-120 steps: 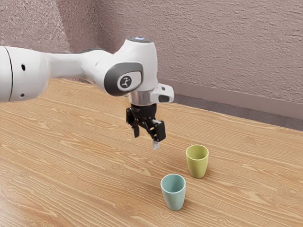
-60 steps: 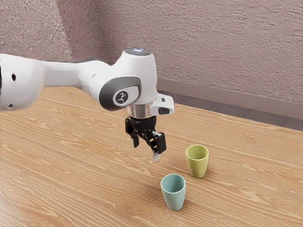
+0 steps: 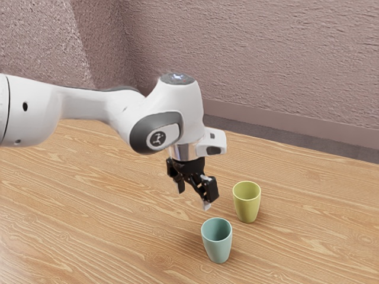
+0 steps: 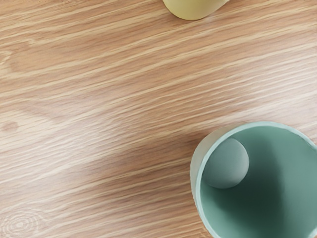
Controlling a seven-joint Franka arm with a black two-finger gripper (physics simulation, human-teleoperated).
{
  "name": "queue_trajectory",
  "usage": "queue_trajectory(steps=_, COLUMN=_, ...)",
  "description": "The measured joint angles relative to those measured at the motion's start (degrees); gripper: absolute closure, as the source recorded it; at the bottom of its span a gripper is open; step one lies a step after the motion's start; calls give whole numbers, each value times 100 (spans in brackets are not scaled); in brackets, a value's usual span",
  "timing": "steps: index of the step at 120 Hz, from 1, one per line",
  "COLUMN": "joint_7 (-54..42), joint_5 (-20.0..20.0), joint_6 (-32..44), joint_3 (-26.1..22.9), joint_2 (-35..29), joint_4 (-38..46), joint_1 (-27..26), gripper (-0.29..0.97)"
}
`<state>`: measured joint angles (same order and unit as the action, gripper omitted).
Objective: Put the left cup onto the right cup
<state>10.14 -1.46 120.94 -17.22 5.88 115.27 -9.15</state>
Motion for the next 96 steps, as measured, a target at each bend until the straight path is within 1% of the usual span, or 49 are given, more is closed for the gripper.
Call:
queue_trajectory(steps=17, joint_7=55, joint_5=-2, joint_6=61, joint_3=-65, joint_2=83, joint_4=-40, joint_1=-91, gripper=0)
queue_trajectory(steps=96, joint_7=196, joint_5=-16, joint_6=400, joint_3=-62, joint_2=478, joint_4=-37, joint_1=-46, gripper=0)
